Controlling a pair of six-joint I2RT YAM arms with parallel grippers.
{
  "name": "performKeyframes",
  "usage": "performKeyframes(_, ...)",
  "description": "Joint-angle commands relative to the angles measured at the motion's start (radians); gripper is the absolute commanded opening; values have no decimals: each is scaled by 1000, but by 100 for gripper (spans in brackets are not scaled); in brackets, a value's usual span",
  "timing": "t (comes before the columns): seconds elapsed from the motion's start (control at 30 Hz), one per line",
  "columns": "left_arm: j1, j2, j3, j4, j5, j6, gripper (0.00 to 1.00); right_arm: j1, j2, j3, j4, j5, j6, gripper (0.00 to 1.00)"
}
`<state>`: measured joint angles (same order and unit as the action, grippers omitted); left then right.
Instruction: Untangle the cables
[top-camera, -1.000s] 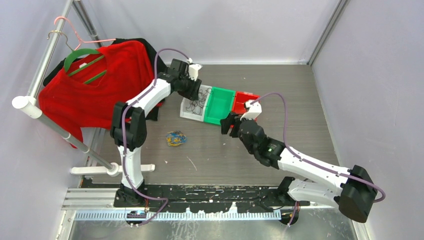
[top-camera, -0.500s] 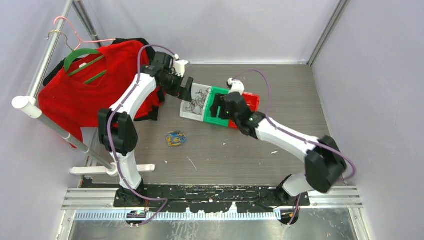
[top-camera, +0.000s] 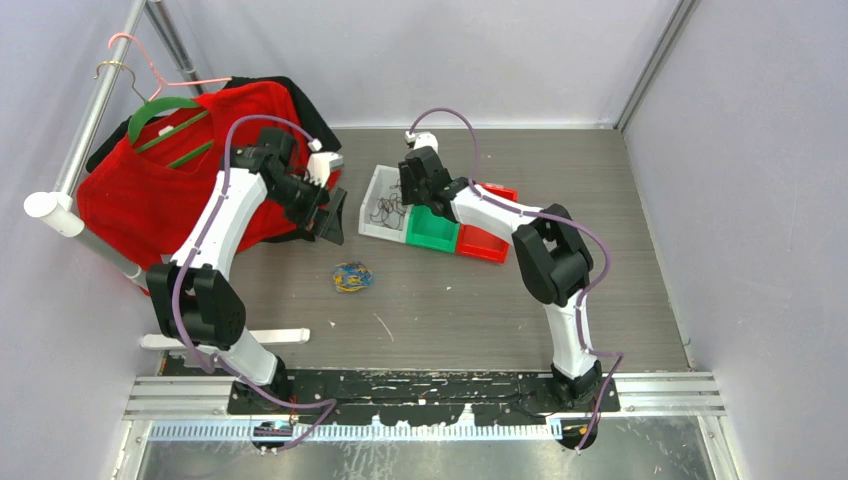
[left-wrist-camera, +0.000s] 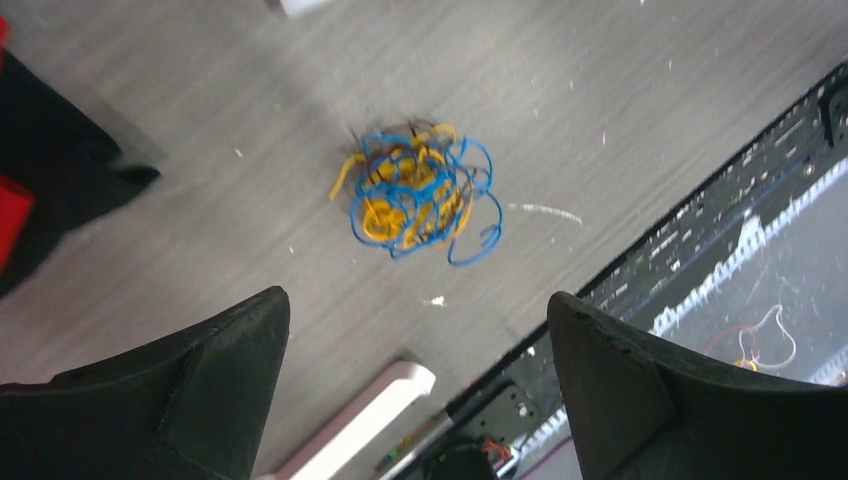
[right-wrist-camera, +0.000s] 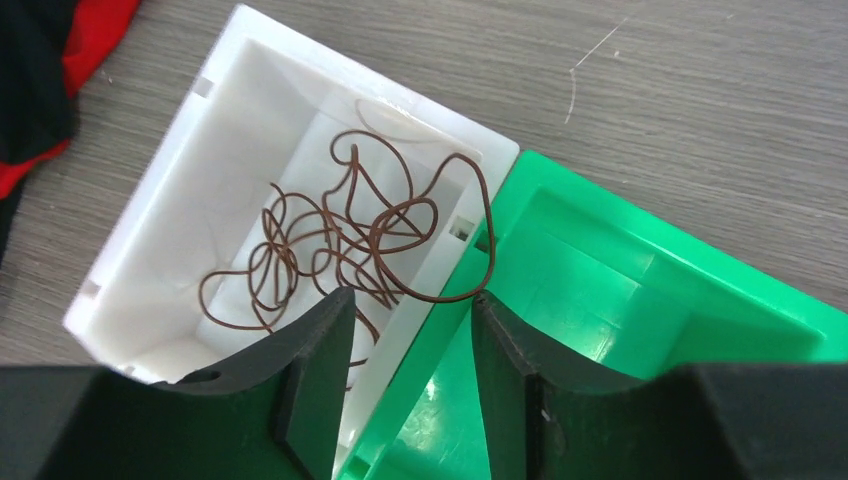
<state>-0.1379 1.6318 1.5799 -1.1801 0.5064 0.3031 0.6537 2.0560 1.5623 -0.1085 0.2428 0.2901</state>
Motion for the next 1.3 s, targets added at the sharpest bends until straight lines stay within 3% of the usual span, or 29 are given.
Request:
performKeyframes(0.0,9,-87,-77,-80,23,121,99,1,27,107,-11,5,-69,49)
performKeyframes(0.27,11,-164,-212,-58,-52,223,96,15,42,131,-24,27,-124,44)
performKeyframes(0.4,10,-179,-285,1,-103,254,95,27,17,123,-44,108,-192,56)
performKeyframes(0.67,11,-193,-371,20,-98,261,95,106,75,185,-33,205,-329,58)
performKeyframes(1.03,11,-220,-451,51,-72,290,95,119,209,298,-114,66,-214,53)
performKeyframes(1.13,11,-211,-466,74,-54,278,95,119,170,291,-124,2,-195,54)
performKeyframes(1.27,6,-203,-489,113,-22,277,94,118,23,215,-77,-49,-155,63)
